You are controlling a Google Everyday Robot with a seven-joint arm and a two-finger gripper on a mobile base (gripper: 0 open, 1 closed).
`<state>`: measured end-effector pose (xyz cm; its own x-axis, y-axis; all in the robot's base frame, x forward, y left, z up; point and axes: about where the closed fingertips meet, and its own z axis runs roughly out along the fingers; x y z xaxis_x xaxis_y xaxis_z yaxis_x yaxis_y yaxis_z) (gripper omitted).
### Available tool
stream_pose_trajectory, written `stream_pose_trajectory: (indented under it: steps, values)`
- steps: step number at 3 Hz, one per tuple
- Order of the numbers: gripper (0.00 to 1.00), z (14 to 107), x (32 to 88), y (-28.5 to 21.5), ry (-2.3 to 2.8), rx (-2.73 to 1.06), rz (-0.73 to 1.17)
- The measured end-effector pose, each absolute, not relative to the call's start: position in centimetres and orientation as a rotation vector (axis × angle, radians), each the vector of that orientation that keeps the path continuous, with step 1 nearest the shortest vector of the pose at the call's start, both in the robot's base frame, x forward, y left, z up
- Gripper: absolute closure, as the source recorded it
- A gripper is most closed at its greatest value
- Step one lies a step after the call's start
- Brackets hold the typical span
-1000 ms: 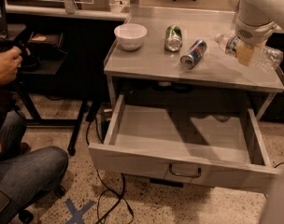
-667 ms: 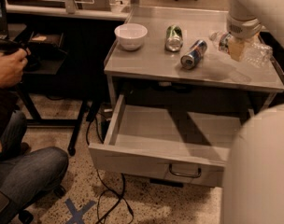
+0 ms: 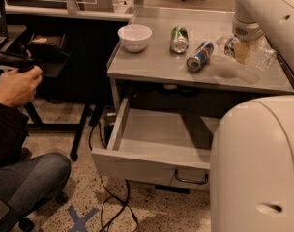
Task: Pick water bottle from top drawer and place on counter
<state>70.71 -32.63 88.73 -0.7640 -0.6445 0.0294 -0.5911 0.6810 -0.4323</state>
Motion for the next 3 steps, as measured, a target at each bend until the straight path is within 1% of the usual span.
stream_pose_trajectory:
  steps: [2,3]
  values:
    - [1.0,86.0,70.9,-36.5,2.825,-1.007,-0.648]
    - [1.0,84.0,71.2,-36.7,2.846,-1.045,-0.61]
